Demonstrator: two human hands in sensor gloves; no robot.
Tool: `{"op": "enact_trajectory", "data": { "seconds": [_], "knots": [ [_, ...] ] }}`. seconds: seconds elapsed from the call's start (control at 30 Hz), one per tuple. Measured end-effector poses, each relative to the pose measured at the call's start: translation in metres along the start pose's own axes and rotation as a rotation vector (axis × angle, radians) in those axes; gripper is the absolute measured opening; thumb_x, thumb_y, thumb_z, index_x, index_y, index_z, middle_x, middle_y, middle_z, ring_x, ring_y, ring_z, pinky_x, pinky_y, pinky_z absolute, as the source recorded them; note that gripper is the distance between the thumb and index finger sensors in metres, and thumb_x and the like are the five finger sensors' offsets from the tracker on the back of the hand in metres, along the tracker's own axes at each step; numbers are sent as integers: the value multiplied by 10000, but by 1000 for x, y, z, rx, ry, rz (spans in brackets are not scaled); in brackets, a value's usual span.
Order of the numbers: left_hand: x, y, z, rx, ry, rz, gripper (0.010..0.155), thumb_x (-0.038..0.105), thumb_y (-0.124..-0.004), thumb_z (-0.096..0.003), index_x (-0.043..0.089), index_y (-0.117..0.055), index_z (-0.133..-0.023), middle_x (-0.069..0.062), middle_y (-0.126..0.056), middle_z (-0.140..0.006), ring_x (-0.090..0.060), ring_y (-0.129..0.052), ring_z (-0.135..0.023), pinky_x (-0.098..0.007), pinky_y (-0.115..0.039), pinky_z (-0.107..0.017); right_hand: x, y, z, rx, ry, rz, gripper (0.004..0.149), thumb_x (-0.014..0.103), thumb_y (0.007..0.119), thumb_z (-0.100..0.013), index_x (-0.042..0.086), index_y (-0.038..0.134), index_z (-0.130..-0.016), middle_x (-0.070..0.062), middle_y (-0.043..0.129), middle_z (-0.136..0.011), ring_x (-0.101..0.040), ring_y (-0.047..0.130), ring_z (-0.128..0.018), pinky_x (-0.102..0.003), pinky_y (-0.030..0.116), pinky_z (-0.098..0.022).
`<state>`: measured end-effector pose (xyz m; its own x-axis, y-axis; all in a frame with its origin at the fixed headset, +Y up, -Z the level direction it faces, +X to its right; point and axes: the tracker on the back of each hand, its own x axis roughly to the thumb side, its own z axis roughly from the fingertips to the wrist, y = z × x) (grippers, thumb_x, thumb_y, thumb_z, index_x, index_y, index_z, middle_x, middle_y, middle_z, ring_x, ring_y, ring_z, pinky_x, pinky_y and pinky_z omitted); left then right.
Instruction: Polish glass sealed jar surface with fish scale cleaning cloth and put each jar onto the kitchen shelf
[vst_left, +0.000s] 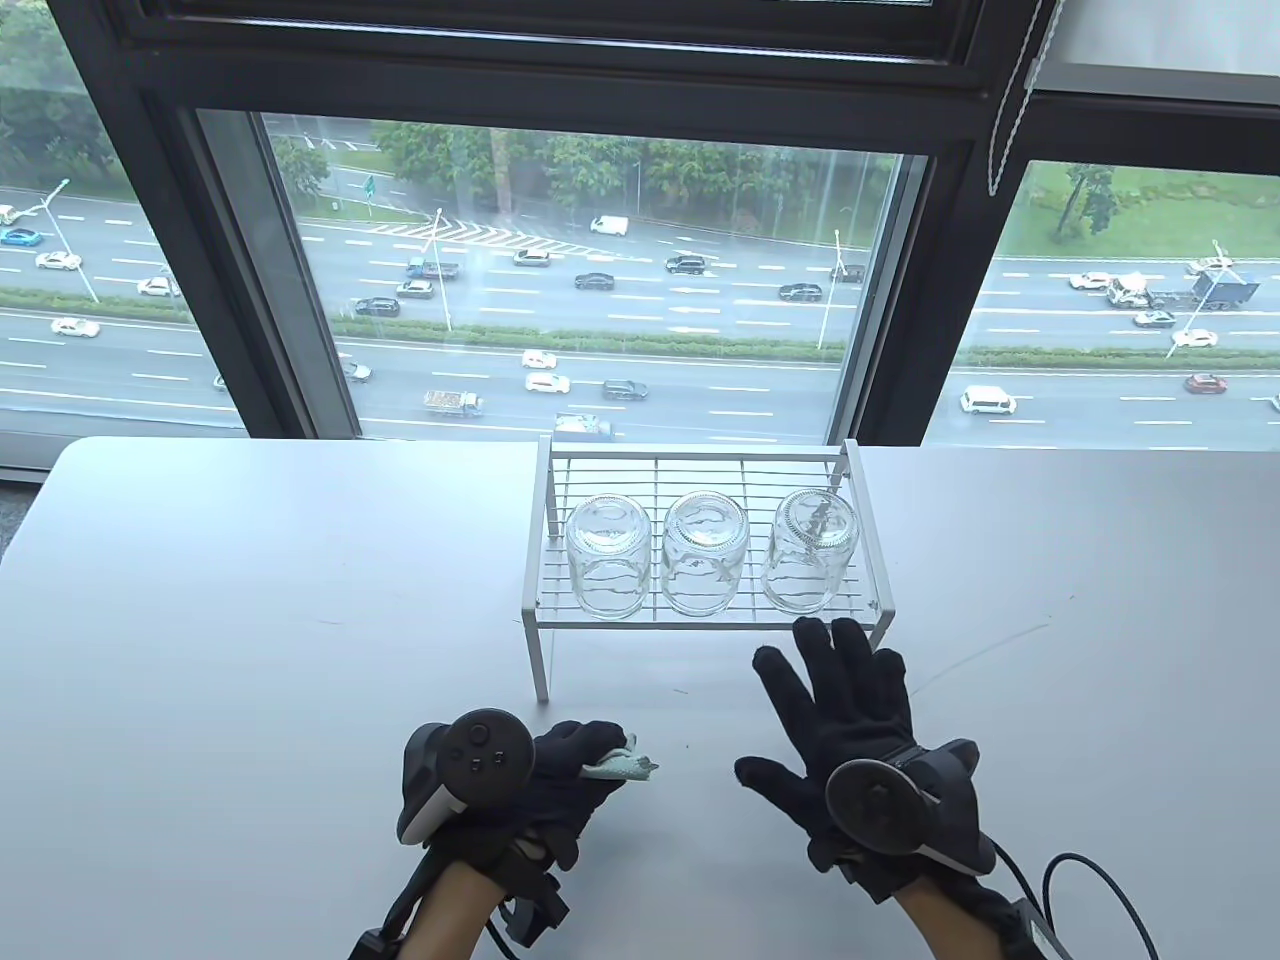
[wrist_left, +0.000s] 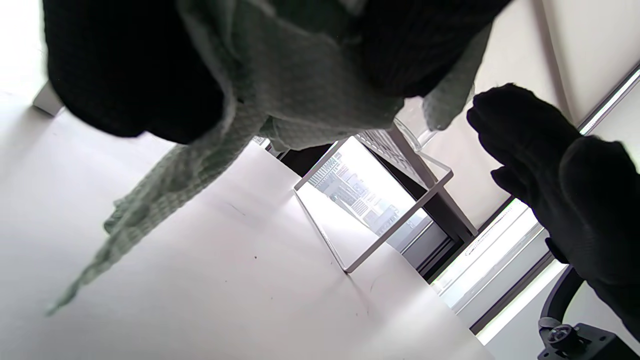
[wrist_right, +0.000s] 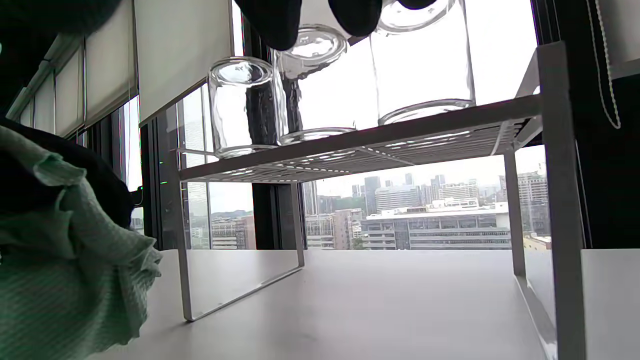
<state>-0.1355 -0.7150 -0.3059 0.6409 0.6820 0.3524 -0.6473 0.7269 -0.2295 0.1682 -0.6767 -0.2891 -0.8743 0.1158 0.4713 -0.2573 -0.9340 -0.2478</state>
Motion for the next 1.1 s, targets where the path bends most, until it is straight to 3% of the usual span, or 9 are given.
{"op": "enact_trajectory", "data": {
  "seconds": [0.1,0.3,0.53,0.87,1.0,1.1],
  "knots": [
    [0,3,1,4,12,-21,533,430,-789,-522,133,-770,-964,-312,-858,-933,-537,-957,-680,-532,-892,-441,1,16,5,103,1,26,888,753,603,-394,326,400,-1146,-115,260,-1232,-453,235,-1092,-706,282,-729],
    [0,7,3,-18,41,-58,555,388,-765,-535,148,-692,-1030,-324,-779,-999,-565,-888,-756,-562,-842,-502,-4,27,15,158,27,33,898,771,583,-388,339,364,-1145,-115,245,-1230,-451,223,-1090,-703,282,-729],
    [-7,26,10,70,87,-96,537,351,-790,-525,156,-717,-1020,-319,-777,-1008,-562,-884,-773,-567,-833,-517,-4,26,18,127,33,15,897,769,592,-384,340,378,-1143,-118,260,-1228,-452,237,-1089,-702,287,-728],
    [-62,54,22,230,328,-257,549,321,-807,-515,171,-714,-1035,-288,-723,-1081,-564,-805,-892,-586,-759,-605,-10,25,19,127,59,-8,895,761,603,-387,330,390,-1142,-136,271,-1223,-458,249,-1085,-701,295,-727],
    [-87,52,24,221,446,-268,566,319,-806,-515,177,-695,-1052,-269,-665,-1129,-552,-722,-971,-590,-692,-655,-10,24,19,128,65,-14,893,760,604,-388,329,394,-1141,-137,272,-1222,-458,252,-1085,-700,297,-728],
    [-104,45,24,139,558,-267,603,325,-804,-517,176,-643,-1078,-259,-592,-1165,-544,-640,-1022,-594,-635,-684,-11,24,19,136,70,-17,896,760,605,-386,327,391,-1141,-141,269,-1222,-459,252,-1084,-700,298,-728]
  ]
}}
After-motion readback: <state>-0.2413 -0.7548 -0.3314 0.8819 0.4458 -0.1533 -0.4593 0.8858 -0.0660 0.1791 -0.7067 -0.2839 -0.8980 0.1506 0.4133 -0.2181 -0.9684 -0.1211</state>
